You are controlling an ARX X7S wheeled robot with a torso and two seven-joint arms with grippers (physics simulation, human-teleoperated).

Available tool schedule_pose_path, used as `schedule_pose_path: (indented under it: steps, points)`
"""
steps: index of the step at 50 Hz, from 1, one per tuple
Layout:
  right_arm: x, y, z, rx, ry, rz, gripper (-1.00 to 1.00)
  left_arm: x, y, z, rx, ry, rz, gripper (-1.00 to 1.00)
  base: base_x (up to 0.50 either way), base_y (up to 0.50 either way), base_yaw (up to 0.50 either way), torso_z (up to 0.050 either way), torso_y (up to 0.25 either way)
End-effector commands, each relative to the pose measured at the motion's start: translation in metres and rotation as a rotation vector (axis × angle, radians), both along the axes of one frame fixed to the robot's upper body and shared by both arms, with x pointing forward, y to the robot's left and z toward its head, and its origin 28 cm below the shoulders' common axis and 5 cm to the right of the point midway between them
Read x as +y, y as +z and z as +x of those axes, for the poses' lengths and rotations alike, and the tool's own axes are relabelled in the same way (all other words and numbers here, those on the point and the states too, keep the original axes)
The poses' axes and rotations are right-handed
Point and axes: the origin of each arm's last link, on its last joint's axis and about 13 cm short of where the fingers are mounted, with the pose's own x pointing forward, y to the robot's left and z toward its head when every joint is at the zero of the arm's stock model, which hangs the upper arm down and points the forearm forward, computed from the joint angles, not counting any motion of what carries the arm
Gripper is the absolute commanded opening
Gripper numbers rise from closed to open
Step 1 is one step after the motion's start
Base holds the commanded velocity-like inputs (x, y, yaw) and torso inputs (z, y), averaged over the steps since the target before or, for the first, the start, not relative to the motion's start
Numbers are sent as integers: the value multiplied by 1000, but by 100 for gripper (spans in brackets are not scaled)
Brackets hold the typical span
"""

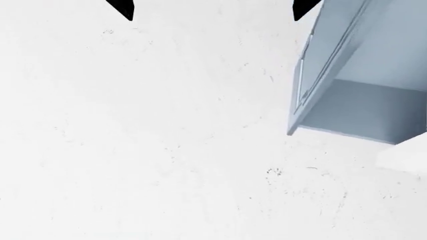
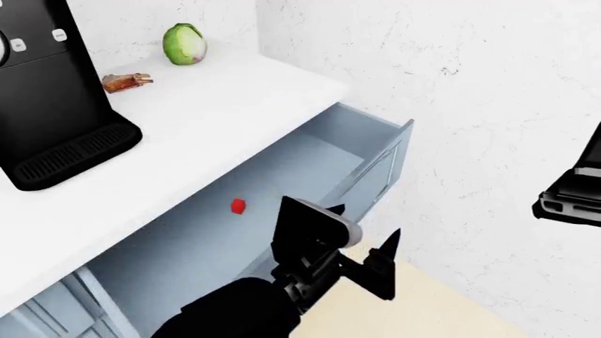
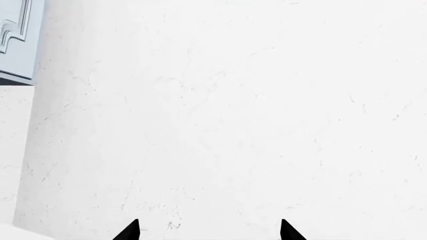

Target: Close the right drawer.

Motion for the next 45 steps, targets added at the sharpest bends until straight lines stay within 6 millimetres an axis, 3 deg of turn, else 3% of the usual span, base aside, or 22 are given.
schedule_pose_path:
  steps: [1, 26, 27, 28, 29, 45]
  points:
    - [0, -2, 1, 3, 5, 3, 100, -3, -20, -10, 70, -35, 11, 100, 0, 0, 0, 0, 0]
    - [1, -2, 4, 4, 12, 6, 100, -2, -59, -25, 186, -70, 46, 100, 0, 0, 0, 0, 0]
    - [1, -3, 4, 5, 13, 6, 100, -2, -62, -25, 204, -70, 54, 100, 0, 0, 0, 0, 0]
    - [1, -3, 4, 5, 13, 6, 100, 2, -82, -30, 249, -63, 82, 100, 0, 0, 0, 0, 0]
    - [1, -4, 4, 6, 14, 6, 100, 2, -84, -31, 252, -64, 83, 100, 0, 0, 0, 0, 0]
    - [2, -4, 4, 6, 17, 7, 100, 4, -90, -32, 293, -62, 70, 100, 0, 0, 0, 0, 0]
